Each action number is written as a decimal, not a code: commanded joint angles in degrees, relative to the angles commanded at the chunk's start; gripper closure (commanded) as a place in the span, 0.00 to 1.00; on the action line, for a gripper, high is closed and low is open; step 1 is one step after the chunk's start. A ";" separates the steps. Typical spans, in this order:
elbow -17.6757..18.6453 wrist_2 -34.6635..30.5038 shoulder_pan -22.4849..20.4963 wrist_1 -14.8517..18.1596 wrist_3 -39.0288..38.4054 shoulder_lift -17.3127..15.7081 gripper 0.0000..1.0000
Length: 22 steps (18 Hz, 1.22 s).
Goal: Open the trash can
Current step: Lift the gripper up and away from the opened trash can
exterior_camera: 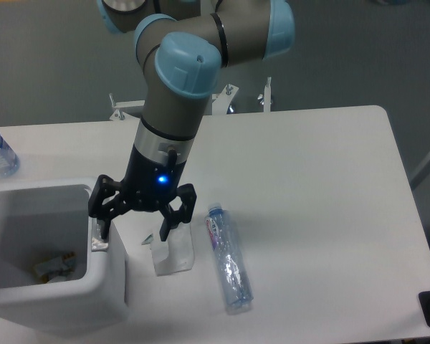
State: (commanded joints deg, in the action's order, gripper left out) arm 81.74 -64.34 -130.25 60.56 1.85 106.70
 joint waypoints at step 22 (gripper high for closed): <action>-7.21 -18.70 -10.81 12.03 34.41 -5.00 0.00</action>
State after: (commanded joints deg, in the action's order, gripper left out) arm 74.53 -83.04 -141.06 72.58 36.26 101.70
